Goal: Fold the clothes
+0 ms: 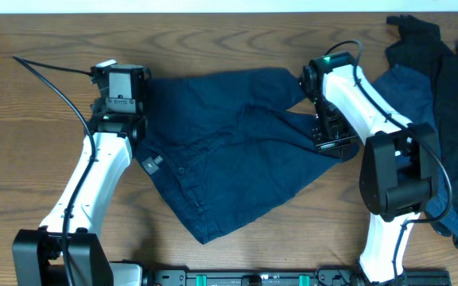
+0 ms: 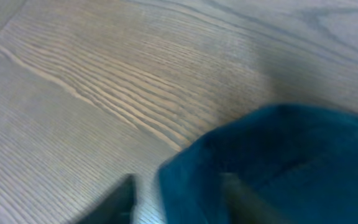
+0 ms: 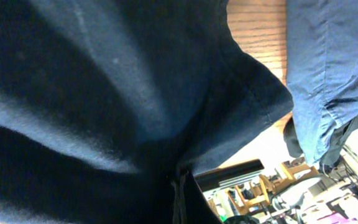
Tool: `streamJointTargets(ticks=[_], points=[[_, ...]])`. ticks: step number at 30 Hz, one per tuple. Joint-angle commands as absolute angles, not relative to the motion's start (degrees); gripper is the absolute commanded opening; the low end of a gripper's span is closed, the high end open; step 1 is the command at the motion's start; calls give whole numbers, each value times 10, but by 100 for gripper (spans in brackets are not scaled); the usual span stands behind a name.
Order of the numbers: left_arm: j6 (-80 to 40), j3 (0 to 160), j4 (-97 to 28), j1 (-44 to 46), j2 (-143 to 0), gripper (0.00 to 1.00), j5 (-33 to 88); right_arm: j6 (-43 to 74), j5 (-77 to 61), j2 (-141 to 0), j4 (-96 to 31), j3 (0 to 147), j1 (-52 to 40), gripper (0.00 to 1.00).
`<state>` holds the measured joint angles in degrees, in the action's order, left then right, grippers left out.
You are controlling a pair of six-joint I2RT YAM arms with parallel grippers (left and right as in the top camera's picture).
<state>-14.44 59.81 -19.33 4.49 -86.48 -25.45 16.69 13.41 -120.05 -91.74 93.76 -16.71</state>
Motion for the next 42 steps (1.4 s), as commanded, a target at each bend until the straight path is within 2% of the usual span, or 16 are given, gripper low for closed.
streamJointTargets(ticks=[1,2,3,4,8,11,14,16,19,22,26,29,37,39,41,42], points=[[-101,622,-218,43,-858,68,-246,201,135,-1193,-920,935,-184,1],[-102,628,-239,43,-854,74,-224,207,136,-1193,-917,935,-185,8],[-106,636,-266,42,-847,79,-185,212,137,-1193,-912,935,-184,45],[-116,644,-297,43,-836,81,-131,212,138,-1193,-903,935,-184,99],[-154,650,-395,43,-792,81,26,212,148,-1191,-844,938,-175,99],[-196,648,-475,44,-781,80,54,212,148,-1188,-783,952,-161,99],[-203,627,-513,45,-786,73,54,182,124,-1187,-688,978,-142,99],[-203,601,-510,45,-792,70,62,127,64,-1187,-606,981,-132,95],[-203,567,-492,45,-807,70,108,72,-34,-1190,-522,980,-120,94],[-202,537,-466,45,-821,70,159,66,-80,-1196,-465,980,-114,92],[-177,506,-425,59,-841,70,202,67,-128,-1215,-424,980,-112,87],[-176,498,-419,76,-858,70,201,67,-171,-1243,-401,980,-112,89],[-181,498,-412,110,-902,71,199,77,-177,-1315,-344,980,-113,85],[-181,498,-413,112,-912,71,199,77,-181,-1321,-327,980,-115,78],[-182,498,-413,112,-921,71,199,77,-179,-1321,-311,980,-115,52],[-183,498,-413,112,-924,70,199,78,-173,-1320,-304,981,-114,31]])
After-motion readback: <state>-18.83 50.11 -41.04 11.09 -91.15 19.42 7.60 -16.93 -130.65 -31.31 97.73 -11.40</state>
